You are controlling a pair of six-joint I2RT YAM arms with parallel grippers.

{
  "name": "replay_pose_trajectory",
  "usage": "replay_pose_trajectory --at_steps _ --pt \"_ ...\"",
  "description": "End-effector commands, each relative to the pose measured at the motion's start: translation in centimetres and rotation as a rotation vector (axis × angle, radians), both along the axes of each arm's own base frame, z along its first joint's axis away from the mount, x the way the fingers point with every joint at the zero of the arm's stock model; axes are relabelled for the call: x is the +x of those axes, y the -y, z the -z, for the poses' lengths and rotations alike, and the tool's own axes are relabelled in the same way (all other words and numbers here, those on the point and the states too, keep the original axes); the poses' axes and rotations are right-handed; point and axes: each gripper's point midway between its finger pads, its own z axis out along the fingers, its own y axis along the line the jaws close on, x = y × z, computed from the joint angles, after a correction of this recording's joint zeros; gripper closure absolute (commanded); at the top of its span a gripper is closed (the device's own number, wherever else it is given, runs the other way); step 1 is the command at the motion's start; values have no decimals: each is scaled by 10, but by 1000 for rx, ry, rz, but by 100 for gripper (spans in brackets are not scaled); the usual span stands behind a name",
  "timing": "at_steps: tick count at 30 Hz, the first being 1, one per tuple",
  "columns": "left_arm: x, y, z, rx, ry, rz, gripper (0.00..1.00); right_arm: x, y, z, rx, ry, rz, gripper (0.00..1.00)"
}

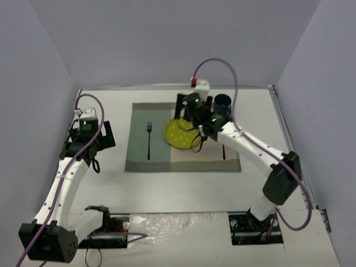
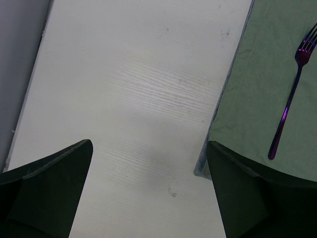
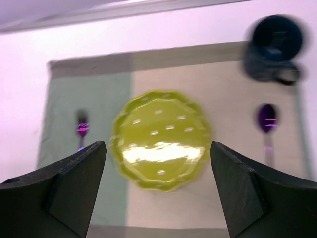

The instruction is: Set the dinner table for one person

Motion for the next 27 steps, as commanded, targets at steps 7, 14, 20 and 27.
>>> replay_pose_trajectory --at_steps 7,14,20,27 --pt "3 7 -66 -42 202 32 3 -71 227 -102 -132 324 453 5" --pt "-21 -1 -105 -9 275 27 3 -140 278 -121 -50 459 539 0" --pt "-51 -13 -121 37 370 5 3 -173 304 -125 -85 520 555 0" --pt "-77 -31 -120 68 462 -94 3 -190 318 -113 -127 531 566 0"
